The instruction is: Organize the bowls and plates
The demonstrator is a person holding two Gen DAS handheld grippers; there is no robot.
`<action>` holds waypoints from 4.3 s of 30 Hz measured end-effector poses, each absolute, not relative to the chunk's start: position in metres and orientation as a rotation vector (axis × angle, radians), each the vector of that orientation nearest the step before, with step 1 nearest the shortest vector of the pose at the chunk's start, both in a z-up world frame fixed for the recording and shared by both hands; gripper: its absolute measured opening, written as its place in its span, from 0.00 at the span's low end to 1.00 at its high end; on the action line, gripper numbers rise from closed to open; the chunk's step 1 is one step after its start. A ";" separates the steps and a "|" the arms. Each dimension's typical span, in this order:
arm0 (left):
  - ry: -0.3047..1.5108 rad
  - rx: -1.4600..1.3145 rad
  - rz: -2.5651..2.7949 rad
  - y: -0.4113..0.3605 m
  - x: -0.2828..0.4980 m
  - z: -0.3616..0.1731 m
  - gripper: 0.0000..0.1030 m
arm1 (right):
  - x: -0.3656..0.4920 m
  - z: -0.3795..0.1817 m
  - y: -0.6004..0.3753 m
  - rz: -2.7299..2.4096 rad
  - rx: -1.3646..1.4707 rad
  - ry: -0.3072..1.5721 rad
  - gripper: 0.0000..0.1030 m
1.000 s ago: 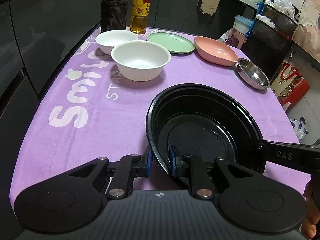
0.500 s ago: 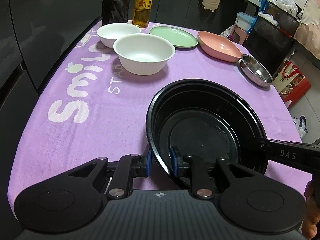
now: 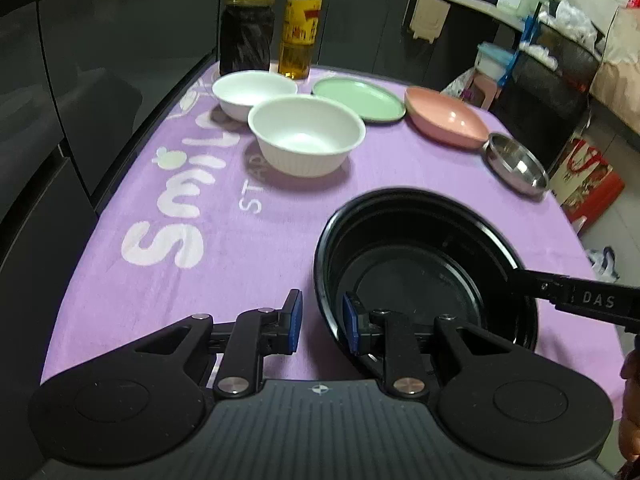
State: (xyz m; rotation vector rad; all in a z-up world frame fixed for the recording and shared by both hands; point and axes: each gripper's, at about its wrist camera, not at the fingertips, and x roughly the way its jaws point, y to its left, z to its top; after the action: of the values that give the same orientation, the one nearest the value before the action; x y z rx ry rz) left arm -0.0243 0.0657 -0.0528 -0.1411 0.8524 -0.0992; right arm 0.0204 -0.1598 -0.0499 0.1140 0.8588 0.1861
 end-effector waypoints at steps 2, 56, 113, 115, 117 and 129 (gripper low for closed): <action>0.854 -0.151 -0.119 0.068 -0.024 -0.050 0.20 | 0.021 -0.048 -0.161 0.180 0.113 0.850 0.35; 0.931 -0.291 0.033 0.109 0.160 -0.073 0.25 | 0.220 -0.061 -0.067 0.380 -0.047 0.952 0.35; 0.742 -0.100 -0.184 0.039 -0.011 -0.011 0.13 | 0.039 -0.011 -0.132 0.354 0.027 0.787 0.14; 0.742 -0.094 -0.190 0.038 -0.014 -0.011 0.13 | 0.035 -0.012 -0.134 0.356 0.031 0.784 0.14; 0.746 -0.092 -0.196 0.038 -0.017 -0.011 0.13 | 0.032 -0.012 -0.136 0.356 0.036 0.781 0.14; 0.794 -0.060 -0.224 0.032 -0.025 -0.024 0.15 | 0.023 -0.022 -0.143 0.346 0.051 0.803 0.14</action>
State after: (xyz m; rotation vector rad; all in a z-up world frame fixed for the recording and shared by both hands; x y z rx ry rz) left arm -0.0246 0.0321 -0.0243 -0.0597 0.7943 -0.2244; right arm 0.0231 -0.1434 -0.0216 0.0512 0.8030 0.3464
